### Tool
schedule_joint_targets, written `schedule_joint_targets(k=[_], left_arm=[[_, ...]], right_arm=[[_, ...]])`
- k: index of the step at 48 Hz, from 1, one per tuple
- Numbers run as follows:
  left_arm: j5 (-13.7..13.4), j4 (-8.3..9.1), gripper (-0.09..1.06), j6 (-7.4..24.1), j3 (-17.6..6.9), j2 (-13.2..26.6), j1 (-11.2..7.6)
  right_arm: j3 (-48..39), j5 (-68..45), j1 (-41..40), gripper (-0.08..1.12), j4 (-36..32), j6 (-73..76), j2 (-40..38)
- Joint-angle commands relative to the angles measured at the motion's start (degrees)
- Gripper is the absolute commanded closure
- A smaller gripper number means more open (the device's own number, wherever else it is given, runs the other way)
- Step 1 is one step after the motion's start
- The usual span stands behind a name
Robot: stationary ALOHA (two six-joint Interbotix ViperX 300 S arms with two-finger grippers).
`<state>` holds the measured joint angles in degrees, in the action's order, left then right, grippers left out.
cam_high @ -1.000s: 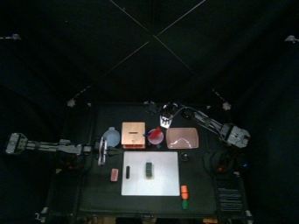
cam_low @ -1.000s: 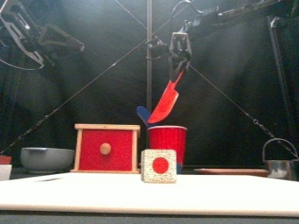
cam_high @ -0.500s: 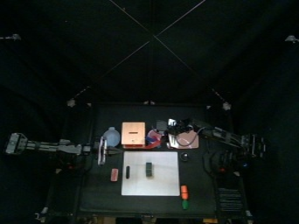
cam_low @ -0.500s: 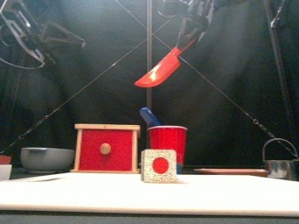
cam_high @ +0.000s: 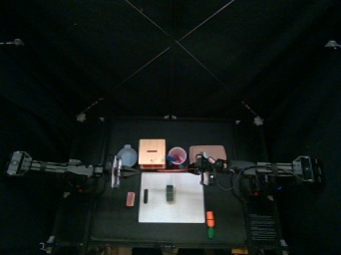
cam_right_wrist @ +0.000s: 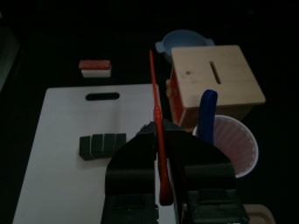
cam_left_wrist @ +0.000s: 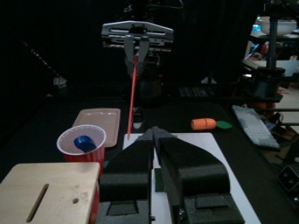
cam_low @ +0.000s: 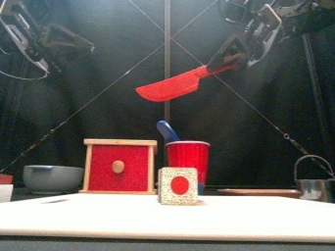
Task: Cut the sushi into 4 pieces with the knife
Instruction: Grasp knife edge with left hand
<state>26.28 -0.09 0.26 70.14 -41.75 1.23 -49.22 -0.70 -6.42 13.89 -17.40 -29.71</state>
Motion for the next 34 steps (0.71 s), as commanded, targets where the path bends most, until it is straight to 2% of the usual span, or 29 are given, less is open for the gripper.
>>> schedule_joint_targets(k=[1,6,11,17,25,34], left_arm=[[0.5,0.0,0.2,-0.1,-2.4,3.2,0.35],[0.5,0.09,0.09,0.1,-3.5,6.1,0.79],[0.5,0.18,0.04,0.2,-4.8,8.3,1.23],[0.5,0.18,0.04,0.2,-6.3,11.4,2.46],[0.7,0.35,0.04,0.3,-8.3,15.7,2.81],[0.9,1.32,0.04,0.3,-10.1,19.6,3.34]], right_arm=[[-0.7,-4.3,1.1,1.02,-0.1,-0.1,-0.2],[-1.5,-8.0,1.9,1.02,-0.2,-0.1,1.2],[-2.0,-10.6,2.7,1.02,0.1,-0.1,2.9],[-1.6,-11.6,3.5,1.02,-0.3,-0.2,5.3],[-0.5,-11.8,4.1,1.02,-0.4,-0.2,7.4],[0.4,-11.9,4.1,1.02,-0.4,-0.3,8.3]])
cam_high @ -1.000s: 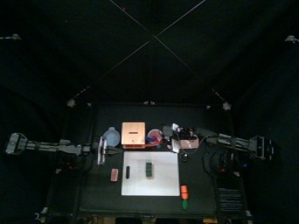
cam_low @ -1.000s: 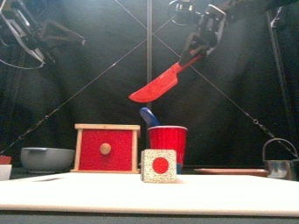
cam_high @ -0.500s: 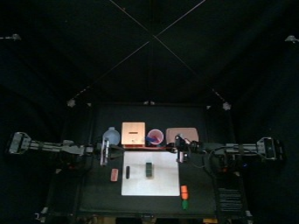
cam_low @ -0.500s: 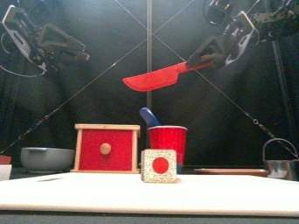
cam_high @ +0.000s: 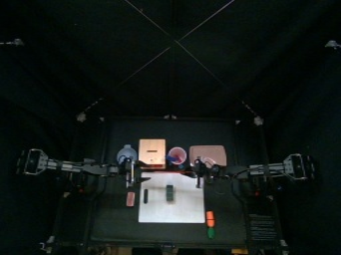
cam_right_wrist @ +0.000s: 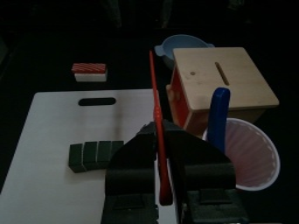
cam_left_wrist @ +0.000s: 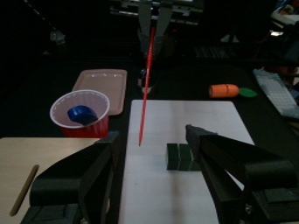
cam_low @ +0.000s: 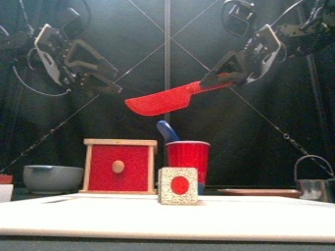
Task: Cut the sushi into 4 pieces with the knife
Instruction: Grasp knife edge with left hand
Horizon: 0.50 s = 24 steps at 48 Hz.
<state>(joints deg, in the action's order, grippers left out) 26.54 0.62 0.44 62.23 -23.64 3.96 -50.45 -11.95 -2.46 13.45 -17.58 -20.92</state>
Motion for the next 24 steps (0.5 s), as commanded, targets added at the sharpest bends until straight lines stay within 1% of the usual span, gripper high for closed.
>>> schedule_joint_targets(k=[1,4,9,13,17,24], left_arm=[[0.7,0.7,0.04,0.1,-2.5,2.1,0.79],[0.9,0.97,0.04,0.1,-2.9,3.3,0.97],[2.0,1.32,0.04,0.1,-3.7,5.2,1.41],[3.7,1.76,0.05,0.1,-3.9,6.6,1.76],[5.9,2.64,0.06,0.1,-3.9,8.1,2.37],[7.3,3.08,0.08,0.1,-3.8,9.8,2.9]], right_arm=[[1.7,-0.5,0.2,1.02,0.0,-0.1,-0.5],[1.8,-0.5,0.2,1.02,0.0,-0.1,-0.5],[1.8,-0.6,0.5,1.02,0.0,-0.1,-0.5],[1.8,-0.5,0.7,1.02,0.0,0.0,-0.5],[1.8,-0.6,0.7,1.02,0.0,-0.1,-0.5],[1.8,-0.6,0.8,1.02,-0.5,-0.1,-0.6]])
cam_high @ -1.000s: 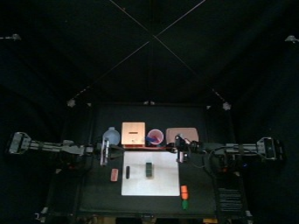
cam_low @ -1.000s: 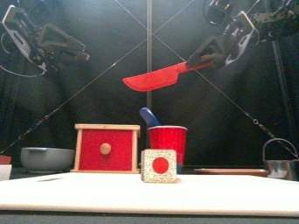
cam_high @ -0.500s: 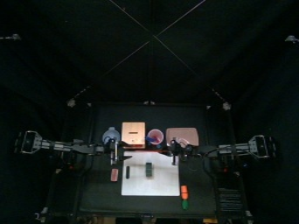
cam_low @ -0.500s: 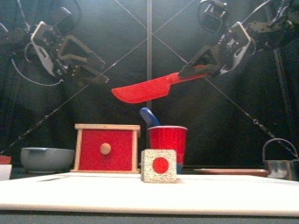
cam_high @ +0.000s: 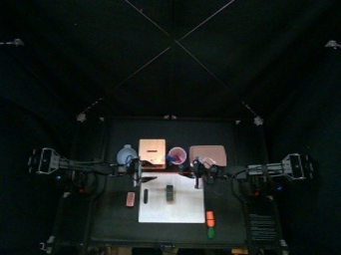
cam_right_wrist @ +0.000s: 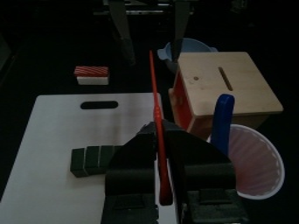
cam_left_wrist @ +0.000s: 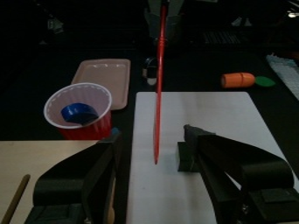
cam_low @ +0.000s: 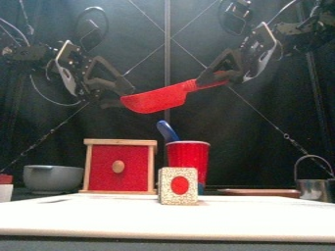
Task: Cut the sushi into 4 pieces with the knife
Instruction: Grasp knife edge with left hand
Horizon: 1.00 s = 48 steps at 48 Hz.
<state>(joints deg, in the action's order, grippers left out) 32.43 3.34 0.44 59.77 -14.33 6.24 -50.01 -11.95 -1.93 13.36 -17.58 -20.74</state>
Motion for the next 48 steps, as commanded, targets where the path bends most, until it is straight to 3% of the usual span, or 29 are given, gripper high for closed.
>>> schedule_joint_targets(k=[1,19,25,32,48], left_arm=[[1.5,0.44,0.09,0.1,-1.4,0.9,0.62],[2.2,0.97,0.1,0.2,-1.2,3.1,1.93],[3.6,1.76,0.13,0.1,-1.2,3.1,1.93],[4.9,2.64,0.2,0.1,-1.1,3.1,1.93],[4.9,3.69,0.45,0.1,-1.0,3.1,1.93]], right_arm=[[1.4,-0.6,0.2,1.02,-0.4,0.0,-0.8],[1.5,-0.6,0.2,1.02,-0.6,0.0,-0.8],[1.4,-0.6,0.2,1.02,-0.6,0.0,-0.8],[1.5,-0.6,0.3,1.02,-0.6,0.0,-0.8],[1.2,-0.6,0.4,1.02,-0.4,0.0,-0.6]])
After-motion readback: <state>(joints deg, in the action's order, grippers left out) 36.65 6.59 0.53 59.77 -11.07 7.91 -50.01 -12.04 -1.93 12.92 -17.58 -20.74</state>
